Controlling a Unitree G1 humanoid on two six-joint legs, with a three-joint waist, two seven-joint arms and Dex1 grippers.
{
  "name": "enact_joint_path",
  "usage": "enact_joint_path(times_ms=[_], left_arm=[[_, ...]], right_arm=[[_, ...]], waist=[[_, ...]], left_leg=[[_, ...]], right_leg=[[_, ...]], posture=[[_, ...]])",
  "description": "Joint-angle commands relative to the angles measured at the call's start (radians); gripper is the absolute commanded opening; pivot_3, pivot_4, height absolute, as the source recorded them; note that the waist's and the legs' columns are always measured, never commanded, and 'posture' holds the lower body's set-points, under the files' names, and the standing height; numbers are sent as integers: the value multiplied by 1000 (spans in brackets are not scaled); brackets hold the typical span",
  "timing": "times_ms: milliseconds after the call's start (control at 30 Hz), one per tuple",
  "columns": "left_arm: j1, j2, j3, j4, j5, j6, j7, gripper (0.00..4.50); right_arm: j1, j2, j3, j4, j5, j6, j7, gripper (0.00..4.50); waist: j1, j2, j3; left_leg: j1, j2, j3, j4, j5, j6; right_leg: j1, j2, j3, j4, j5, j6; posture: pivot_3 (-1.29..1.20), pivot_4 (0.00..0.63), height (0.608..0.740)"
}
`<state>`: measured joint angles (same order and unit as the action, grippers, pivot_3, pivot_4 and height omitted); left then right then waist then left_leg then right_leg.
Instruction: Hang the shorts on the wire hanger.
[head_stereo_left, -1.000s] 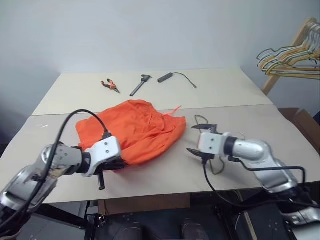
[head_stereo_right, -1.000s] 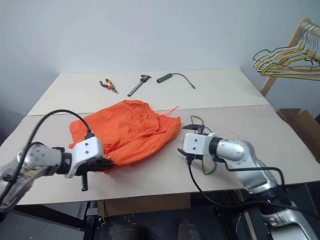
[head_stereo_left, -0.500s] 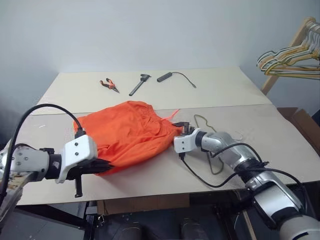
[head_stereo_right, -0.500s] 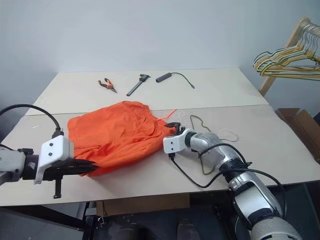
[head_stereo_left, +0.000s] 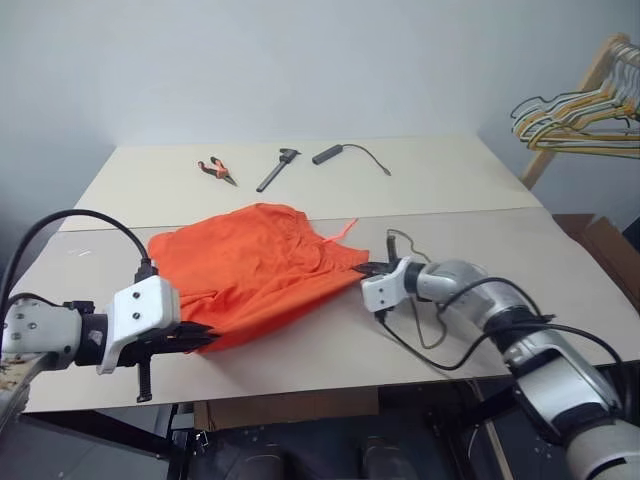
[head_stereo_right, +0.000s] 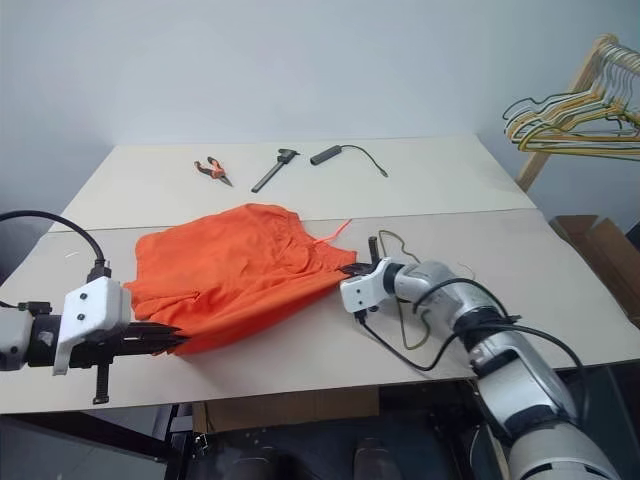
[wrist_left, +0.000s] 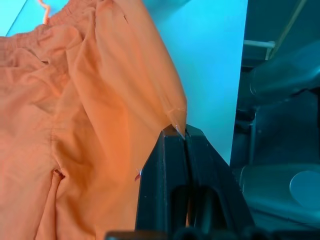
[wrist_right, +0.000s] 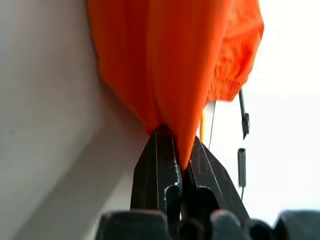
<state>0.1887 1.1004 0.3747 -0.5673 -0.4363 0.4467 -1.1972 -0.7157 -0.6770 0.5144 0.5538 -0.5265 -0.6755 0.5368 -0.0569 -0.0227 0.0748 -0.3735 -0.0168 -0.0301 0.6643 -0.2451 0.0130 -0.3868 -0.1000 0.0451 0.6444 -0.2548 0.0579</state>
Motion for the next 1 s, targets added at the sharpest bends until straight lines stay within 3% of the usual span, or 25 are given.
enact_joint_path(times_ms=[33,200,267,400,533,633,700,800,867,933,1000], left_arm=[[-23,10,-53,68,76,-127,-24,0],[-78,46,-111,209,128,-340,-133,0],[-99,59,-126,256,127,-395,-176,0],[-188,66,-180,332,113,-449,-235,0],[-375,-9,-267,427,163,-423,-156,0],[-692,-135,-370,658,315,-436,2,0],[-952,-229,-427,916,458,-481,193,0],[-1400,-371,-479,1411,674,-535,777,0],[-1640,-415,-461,1644,730,-584,1195,0],[-1756,-419,-443,1751,743,-653,1382,0],[-1793,-405,-464,1792,763,-759,1410,0]], right_arm=[[121,-158,-92,-273,162,86,206,48],[375,-411,-199,-704,462,249,446,48],[426,-447,-236,-793,539,308,478,48],[384,-387,-269,-798,561,397,461,48],[226,-268,-258,-655,511,442,440,48],[-17,-115,-235,-382,400,433,329,48],[-214,-5,-218,-134,276,414,139,48],[-533,174,-233,249,156,450,-296,48],[-707,264,-315,427,176,429,-613,48],[-780,296,-379,509,211,340,-783,48],[-775,291,-373,540,193,253,-825,48]], waist=[[8,0,0],[11,1,0],[2,1,0],[-25,-1,-1],[-43,0,-2],[-46,0,-3],[-57,-2,-4],[-68,-4,-4],[-77,-5,-5],[-93,-6,-6],[-104,-5,-11]], left_leg=[[0,0,0,0,0,0],[0,1,4,0,0,0],[1,3,6,0,0,0],[3,14,12,1,0,0],[4,15,19,1,0,0],[2,14,20,4,0,0],[-1,14,17,5,2,-2],[-8,11,10,5,4,-6],[-20,8,2,4,8,-14],[-39,6,2,2,17,-28],[-42,0,3,-6,17,-27]], right_leg=[[0,0,0,-1,0,0],[0,0,0,0,0,0],[0,1,0,-1,0,-1],[1,8,1,-3,1,0],[0,11,2,-3,2,1],[0,12,2,-2,7,-4],[-1,14,2,-4,12,-4],[-7,11,-1,-4,13,-4],[-23,8,-1,3,14,-4],[-45,4,0,11,14,-3],[-58,-3,0,17,13,-3]], posture=[[-39,37,740],[-111,33,740],[-121,31,740],[-144,16,740],[-148,0,740],[-143,0,740],[-131,0,740],[-121,0,740],[-120,0,740],[-122,0,740],[-121,0,740]])
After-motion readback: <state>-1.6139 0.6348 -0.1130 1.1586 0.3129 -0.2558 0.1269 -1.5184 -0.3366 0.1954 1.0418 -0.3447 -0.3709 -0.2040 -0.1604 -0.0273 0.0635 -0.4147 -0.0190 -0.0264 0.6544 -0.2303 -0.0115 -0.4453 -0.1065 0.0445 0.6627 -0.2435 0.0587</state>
